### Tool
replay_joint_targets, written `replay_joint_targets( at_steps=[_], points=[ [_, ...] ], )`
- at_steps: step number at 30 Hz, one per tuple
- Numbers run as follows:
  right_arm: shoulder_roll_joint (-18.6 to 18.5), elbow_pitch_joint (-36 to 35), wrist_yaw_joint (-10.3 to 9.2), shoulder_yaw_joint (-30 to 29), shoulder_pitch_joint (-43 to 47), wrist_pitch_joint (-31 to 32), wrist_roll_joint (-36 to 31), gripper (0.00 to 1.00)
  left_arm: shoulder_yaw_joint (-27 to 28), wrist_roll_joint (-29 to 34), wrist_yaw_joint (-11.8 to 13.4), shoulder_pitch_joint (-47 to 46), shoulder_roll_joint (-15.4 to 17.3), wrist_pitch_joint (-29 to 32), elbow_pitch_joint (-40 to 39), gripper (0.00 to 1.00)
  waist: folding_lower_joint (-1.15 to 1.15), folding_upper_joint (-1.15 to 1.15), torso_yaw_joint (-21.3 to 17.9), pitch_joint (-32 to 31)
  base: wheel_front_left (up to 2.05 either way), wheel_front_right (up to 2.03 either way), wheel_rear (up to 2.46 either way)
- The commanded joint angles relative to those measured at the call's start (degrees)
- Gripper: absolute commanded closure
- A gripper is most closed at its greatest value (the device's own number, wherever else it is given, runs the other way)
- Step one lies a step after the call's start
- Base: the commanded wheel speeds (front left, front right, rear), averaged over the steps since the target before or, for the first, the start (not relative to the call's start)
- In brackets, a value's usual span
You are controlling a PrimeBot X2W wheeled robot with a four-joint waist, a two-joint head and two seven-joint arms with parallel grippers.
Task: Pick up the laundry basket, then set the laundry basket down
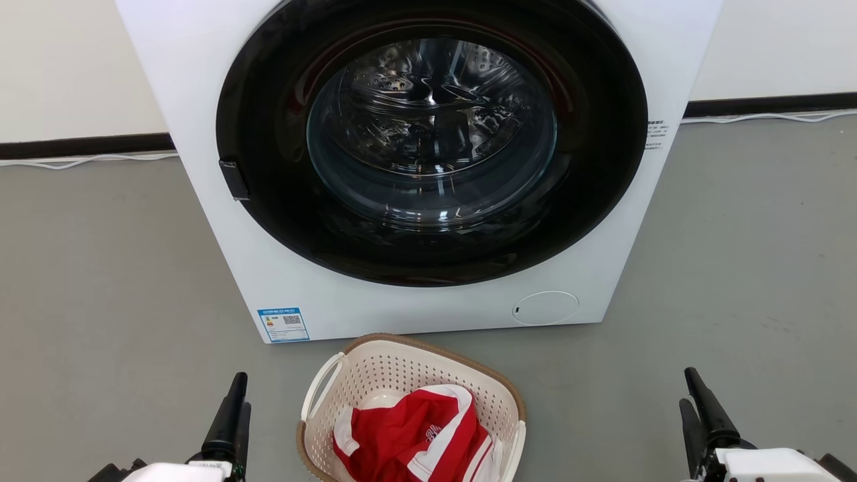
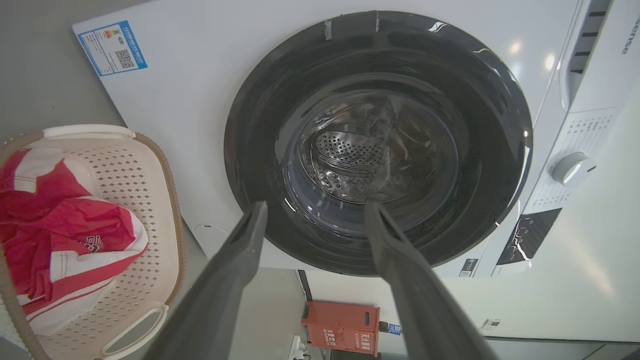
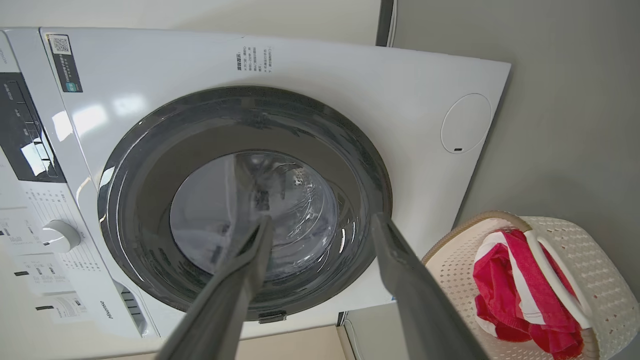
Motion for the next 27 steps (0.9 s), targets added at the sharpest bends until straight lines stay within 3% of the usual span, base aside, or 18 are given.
replay_joint_targets(
  at_steps=[1, 27],
  points=[
    [-0.6, -2.3, 0.12, 0.2, -1.6, -0.9, -2.3, 0.0, -0.1, 2.1, 0.3, -0.8, 0.3, -0.8, -2.5, 0.0, -0.02, 0.0, 0.0, 0.0, 0.0, 0.0, 0.0],
    [-0.7, -7.6, 0.21, 3.4, -0.2, -5.2, -25.6, 0.0, -3.3, 29.4, 4.6, 0.6, 1.1, -5.2, -8.2, 0.0, -0.02, 0.0, -0.2, -0.5, 0.0, 0.0, 0.0]
  ],
)
